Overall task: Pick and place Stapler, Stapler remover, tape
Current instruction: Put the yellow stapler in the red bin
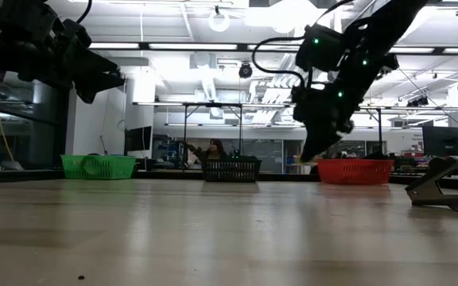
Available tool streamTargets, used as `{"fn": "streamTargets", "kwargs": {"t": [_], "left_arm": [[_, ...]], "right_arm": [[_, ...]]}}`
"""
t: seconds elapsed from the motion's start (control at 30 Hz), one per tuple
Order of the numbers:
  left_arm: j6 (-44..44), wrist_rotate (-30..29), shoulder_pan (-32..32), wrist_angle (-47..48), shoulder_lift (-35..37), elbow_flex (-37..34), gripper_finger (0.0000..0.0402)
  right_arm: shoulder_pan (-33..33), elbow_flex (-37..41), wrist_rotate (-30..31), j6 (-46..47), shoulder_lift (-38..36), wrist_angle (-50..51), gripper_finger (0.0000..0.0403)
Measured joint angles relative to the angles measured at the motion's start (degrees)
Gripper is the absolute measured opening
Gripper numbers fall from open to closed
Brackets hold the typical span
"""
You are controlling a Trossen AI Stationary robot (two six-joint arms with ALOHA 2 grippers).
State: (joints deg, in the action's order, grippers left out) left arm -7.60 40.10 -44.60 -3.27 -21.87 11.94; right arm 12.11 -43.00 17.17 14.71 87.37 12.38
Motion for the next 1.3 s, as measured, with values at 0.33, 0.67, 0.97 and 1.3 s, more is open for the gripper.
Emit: {"fn": "streamTargets", "kwargs": {"t": [0.33, 0.67, 0.97, 1.3], "left_arm": [[-0.13, -0.02, 0.00, 0.00, -0.02, 0.00, 0.0211], [-0.06, -0.02, -0.02, 0.00, 0.00, 0.00, 0.0211], [0.04, -0.02, -0.01, 0.00, -0.02, 0.00, 0.0211], [0.07, -0.02, 0.00, 0.00, 0.00, 0.00, 0.0211]], "right_arm": [[9.59, 0.00, 10.50, 18.97, -6.41, 6.95, 0.0074], [19.34, 0.00, 12.89, 19.55, -6.49, 6.73, 0.0070], [25.21, 0.00, 12.47, 17.45, -6.47, 6.88, 0.0071], [26.93, 0.00, 12.51, 16.62, -6.47, 7.56, 0.0096]]}}
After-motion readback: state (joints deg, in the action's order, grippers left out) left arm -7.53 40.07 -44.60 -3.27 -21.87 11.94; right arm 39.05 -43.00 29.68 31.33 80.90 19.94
